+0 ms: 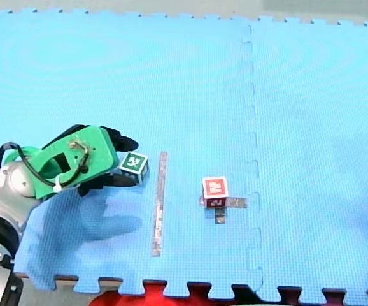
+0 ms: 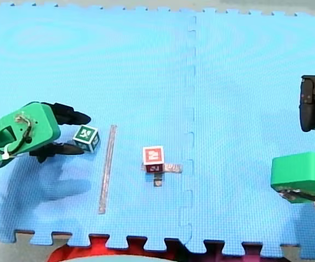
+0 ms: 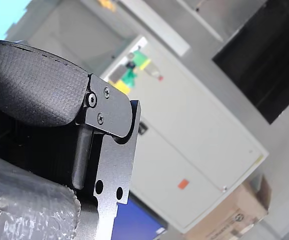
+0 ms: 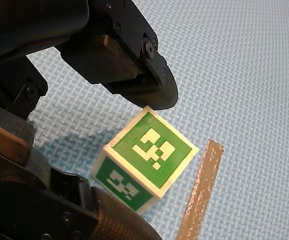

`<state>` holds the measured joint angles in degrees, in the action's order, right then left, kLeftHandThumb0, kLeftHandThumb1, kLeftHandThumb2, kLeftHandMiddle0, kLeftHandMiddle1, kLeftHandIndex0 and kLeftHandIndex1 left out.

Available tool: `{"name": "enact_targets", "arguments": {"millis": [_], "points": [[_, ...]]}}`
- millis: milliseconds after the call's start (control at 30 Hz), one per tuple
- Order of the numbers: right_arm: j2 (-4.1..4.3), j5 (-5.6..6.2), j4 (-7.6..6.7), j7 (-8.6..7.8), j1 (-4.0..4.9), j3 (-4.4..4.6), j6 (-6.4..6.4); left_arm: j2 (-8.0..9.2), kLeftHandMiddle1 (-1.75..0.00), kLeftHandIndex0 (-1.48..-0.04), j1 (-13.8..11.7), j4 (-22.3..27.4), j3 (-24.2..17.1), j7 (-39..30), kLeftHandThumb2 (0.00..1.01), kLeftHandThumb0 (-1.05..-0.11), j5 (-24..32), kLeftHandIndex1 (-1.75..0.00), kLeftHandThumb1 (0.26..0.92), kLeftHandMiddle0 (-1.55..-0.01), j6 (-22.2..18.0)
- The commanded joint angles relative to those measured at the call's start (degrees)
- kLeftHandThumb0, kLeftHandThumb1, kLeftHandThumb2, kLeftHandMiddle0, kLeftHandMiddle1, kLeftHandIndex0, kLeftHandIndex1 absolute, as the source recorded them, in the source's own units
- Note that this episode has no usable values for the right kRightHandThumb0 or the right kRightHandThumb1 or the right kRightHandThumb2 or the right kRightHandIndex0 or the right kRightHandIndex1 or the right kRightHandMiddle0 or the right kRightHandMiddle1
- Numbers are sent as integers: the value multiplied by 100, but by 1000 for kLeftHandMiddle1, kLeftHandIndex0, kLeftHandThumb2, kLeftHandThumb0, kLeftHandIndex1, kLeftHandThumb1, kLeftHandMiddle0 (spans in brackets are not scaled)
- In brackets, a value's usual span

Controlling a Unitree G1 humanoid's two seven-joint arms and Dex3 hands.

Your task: Stack cube left

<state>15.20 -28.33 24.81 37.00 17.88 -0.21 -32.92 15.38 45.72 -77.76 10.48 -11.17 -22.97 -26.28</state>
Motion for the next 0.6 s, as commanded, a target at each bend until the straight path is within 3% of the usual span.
{"name": "enact_targets", "arguments": {"millis": [0,167,433,567], "points": [[16,40,-71,-33,-52,-42,20,35,-1746,-754,-13,-4,38,56,0,-897,-48,-54,709,-973,-2],[-8,90,-204,-135,-124,-84,56,64,-1746,-779,-7,-2,210,201,0,-870,-247,-47,699,-969,-106],[-54,185,-395,-313,-200,-139,161,181,-1746,-766,130,-22,1126,1079,1,-789,-1296,-16,681,-962,-115],[-65,206,-453,-363,-230,-165,187,188,-1746,-764,160,-50,1297,1301,5,-758,-1466,-9,691,-953,-111]]}}
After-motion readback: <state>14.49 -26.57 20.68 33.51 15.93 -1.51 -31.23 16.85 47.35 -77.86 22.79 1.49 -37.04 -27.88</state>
